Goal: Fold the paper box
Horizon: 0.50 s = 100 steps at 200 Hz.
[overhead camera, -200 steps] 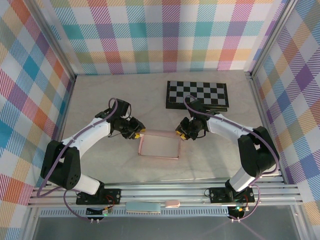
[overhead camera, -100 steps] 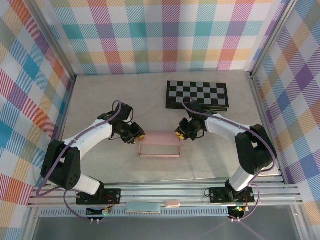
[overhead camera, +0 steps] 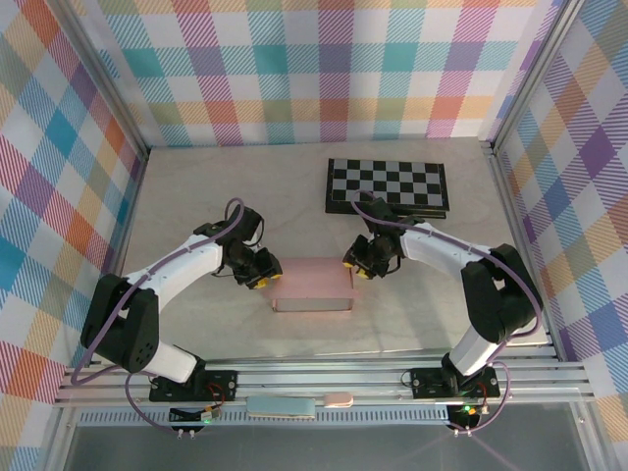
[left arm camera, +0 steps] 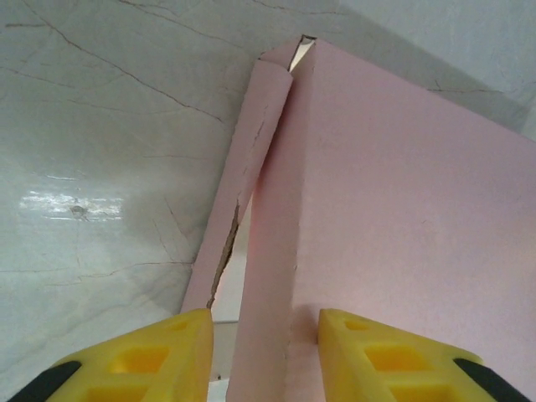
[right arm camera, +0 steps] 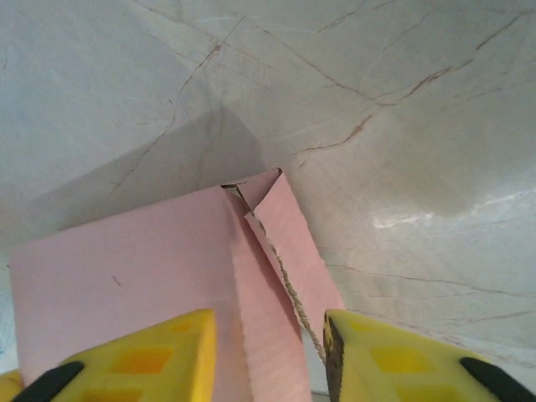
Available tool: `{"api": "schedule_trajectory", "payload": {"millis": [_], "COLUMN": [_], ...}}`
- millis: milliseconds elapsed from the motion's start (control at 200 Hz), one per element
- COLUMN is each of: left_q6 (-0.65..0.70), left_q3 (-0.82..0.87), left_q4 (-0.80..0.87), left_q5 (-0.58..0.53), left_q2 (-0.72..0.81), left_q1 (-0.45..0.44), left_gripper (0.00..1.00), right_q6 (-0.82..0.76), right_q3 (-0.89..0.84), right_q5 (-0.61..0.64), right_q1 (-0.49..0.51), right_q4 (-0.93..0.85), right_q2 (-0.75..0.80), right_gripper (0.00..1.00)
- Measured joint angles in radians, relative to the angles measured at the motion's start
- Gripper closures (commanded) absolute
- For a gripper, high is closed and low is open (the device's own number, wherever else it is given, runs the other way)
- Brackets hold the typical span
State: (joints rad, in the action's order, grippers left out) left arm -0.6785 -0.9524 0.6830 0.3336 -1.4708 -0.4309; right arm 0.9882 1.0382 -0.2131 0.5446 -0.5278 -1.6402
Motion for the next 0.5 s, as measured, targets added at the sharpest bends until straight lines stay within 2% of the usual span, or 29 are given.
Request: {"api": "schedule_trajectory", "payload": {"millis": [260,500], "left_q6": [0.033,0.040], "left_q3": [0.027,0.093], "left_q4": [-0.010,-0.066], "left_q5": [-0.013,-0.010], "left_q2": [-0.002,-0.002], "left_q1": [0.000,0.000], "left_gripper": [0.51,0.52], "right_q6": [-0.074,-0.111], "right_q3": [-0.019,-0.090], "right_q5": [-0.062,-0.135], "right_q1": [0.006,0.022], "right_q4": [0.014,0.048], "right_q2": [0.055,0.052], "right_gripper": [0.43,0.47]}}
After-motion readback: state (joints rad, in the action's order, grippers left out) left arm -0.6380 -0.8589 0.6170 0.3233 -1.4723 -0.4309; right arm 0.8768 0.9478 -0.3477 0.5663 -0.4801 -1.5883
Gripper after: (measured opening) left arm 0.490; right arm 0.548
